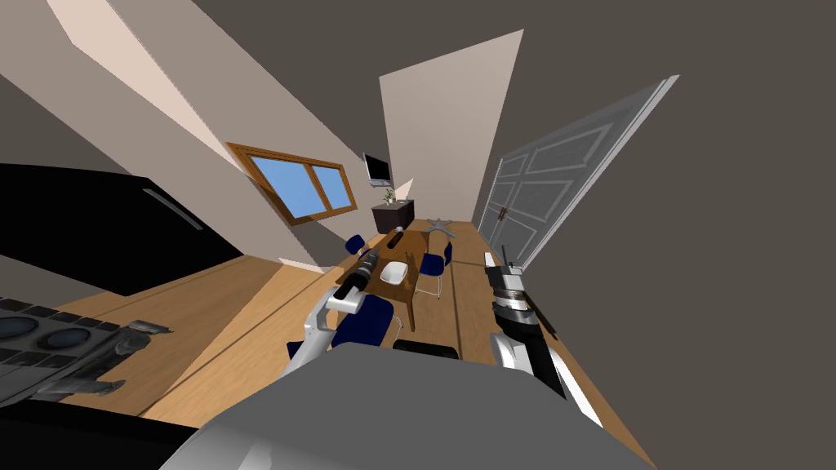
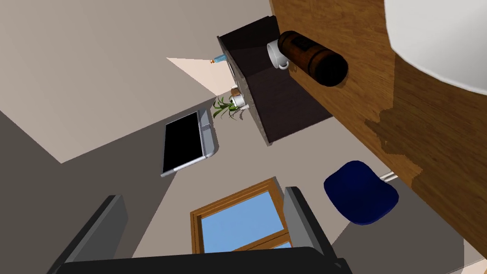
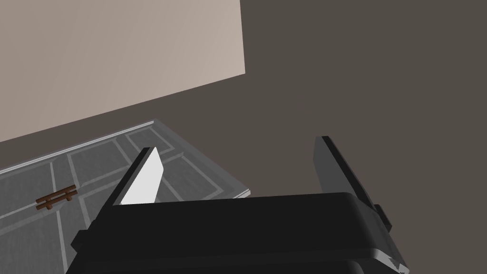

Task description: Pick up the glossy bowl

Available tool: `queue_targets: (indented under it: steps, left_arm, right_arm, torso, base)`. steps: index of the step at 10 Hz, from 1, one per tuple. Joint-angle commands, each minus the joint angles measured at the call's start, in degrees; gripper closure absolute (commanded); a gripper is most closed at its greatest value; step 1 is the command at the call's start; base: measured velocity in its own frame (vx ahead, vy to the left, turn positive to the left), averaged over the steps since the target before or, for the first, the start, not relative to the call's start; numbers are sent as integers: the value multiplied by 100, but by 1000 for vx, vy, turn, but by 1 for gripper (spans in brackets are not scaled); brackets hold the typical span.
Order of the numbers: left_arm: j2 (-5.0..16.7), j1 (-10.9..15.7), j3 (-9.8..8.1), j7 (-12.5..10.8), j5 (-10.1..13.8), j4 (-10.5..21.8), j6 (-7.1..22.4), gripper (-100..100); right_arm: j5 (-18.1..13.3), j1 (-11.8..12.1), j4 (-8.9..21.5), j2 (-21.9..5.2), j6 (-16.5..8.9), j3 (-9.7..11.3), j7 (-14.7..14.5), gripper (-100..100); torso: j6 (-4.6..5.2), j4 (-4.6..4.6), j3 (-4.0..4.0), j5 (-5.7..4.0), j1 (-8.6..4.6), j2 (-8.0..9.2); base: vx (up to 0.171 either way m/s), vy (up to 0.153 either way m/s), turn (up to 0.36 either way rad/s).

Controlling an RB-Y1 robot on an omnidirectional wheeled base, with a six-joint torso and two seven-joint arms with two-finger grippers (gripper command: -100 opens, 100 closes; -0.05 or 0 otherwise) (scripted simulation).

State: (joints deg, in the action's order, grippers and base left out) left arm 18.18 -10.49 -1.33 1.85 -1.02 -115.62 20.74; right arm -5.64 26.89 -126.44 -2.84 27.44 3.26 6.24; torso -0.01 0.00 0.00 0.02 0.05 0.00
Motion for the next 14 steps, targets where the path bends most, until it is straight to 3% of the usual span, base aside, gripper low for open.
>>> queue_targets:
  steps: [1, 14]
  left_arm:
    - [25, 17, -7, 1, 18, 29, 198, -100]
    - [139, 552, 35, 44, 312, 1005, 1999, -100]
  right_arm:
    - [0, 0, 0, 0, 0, 0, 0, 0]
    - [0, 1, 0, 0, 0, 0, 0, 0]
  torso:
    - [0, 0, 0, 0, 0, 0]
    - [0, -3, -9, -2, -7, -15]
  base:
    - [-6, 6, -21]
    - [13, 1, -16]
